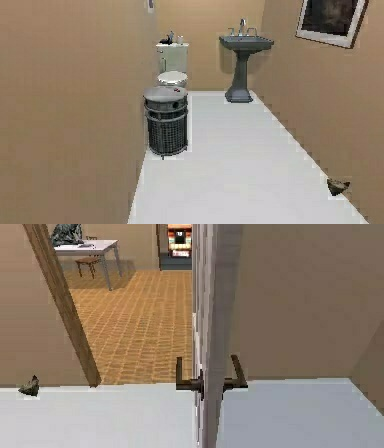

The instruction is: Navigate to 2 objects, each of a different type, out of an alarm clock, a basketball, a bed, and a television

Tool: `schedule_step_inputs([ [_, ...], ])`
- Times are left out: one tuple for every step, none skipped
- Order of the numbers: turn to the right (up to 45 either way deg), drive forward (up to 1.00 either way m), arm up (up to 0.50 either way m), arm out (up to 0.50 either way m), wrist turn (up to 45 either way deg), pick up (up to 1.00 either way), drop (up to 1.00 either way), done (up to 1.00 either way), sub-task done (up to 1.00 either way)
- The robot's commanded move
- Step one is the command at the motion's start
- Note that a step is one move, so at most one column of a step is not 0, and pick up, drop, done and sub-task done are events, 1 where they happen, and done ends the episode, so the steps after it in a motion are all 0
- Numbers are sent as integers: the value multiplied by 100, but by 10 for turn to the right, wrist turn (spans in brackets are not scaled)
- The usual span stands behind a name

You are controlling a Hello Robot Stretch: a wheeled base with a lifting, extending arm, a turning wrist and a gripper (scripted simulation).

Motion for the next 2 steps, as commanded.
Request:
schedule_step_inputs([
  [450,0,0,0,0,0,0,0,0],
  [0,45,0,0,0,0,0,0,0],
])
